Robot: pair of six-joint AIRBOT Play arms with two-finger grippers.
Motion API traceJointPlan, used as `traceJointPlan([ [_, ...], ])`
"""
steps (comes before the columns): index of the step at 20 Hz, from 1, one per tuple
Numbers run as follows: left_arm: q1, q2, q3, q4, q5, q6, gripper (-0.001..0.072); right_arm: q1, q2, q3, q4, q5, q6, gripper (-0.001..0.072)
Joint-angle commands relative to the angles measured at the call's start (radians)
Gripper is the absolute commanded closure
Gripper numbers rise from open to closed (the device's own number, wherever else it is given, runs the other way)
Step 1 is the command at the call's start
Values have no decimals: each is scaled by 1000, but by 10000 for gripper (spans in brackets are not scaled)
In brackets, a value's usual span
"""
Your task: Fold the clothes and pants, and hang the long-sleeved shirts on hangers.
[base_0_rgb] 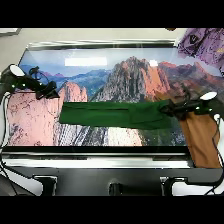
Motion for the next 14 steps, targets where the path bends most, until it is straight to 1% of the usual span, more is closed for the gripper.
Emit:
traceJointPlan([
  [1,-102,-29,0,-120,53,0,691,3,88,113,-67,90,143,678],
  [4,-274,-77,0,-228,193,-35,691,3,142,230,-80,160,215,678],
  [8,-526,-170,1,-452,410,-69,691,3,169,407,-157,279,312,678],
  [10,-635,-218,1,-563,512,-94,692,3,171,480,-190,327,344,678],
  [14,-795,-297,1,-805,710,-95,691,3,171,573,-258,404,368,678],
])
